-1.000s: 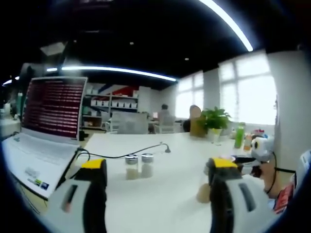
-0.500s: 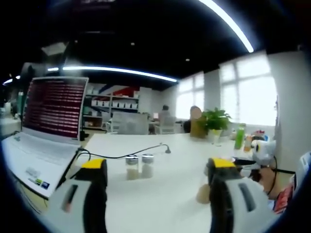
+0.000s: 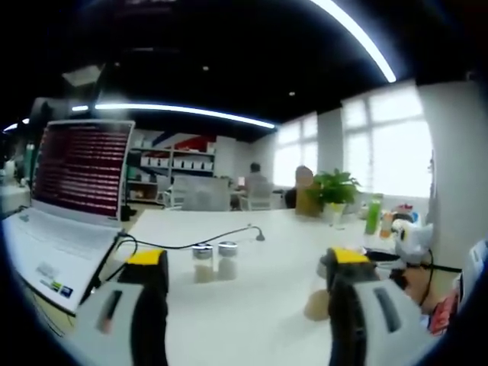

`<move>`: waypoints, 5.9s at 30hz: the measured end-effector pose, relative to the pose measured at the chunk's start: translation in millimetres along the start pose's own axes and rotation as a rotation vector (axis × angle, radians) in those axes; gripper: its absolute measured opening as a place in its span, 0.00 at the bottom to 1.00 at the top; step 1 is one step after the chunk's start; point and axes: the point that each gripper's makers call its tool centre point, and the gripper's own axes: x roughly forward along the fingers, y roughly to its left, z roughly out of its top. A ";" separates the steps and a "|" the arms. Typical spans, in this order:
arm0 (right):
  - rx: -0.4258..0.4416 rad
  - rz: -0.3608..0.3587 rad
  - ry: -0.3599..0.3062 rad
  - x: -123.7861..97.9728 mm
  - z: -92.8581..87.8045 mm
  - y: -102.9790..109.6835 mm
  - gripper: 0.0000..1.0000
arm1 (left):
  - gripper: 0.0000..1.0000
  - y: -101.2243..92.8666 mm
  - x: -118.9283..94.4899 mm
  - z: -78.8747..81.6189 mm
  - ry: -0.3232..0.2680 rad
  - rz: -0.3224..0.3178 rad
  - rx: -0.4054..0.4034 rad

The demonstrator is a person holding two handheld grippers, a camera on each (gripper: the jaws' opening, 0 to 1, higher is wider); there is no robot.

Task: Rotate the seasoning bottle until the label or dispensing opening points toward the visible target arrow and the bottle remains upright within the marked orientation range

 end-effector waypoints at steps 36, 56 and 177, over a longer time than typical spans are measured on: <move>-0.083 0.213 -0.088 -29.4 94.7 -4.7 0.70 | 0.90 6.0 -3.7 -1.5 0.004 0.018 -0.005; -0.037 0.668 -0.023 -9.3 65.3 -22.5 0.70 | 0.90 7.3 -1.0 -2.3 0.009 0.021 0.000; -0.027 0.758 0.094 -11.1 10.6 19.6 0.39 | 0.89 8.8 -3.4 -4.1 0.022 0.021 -0.001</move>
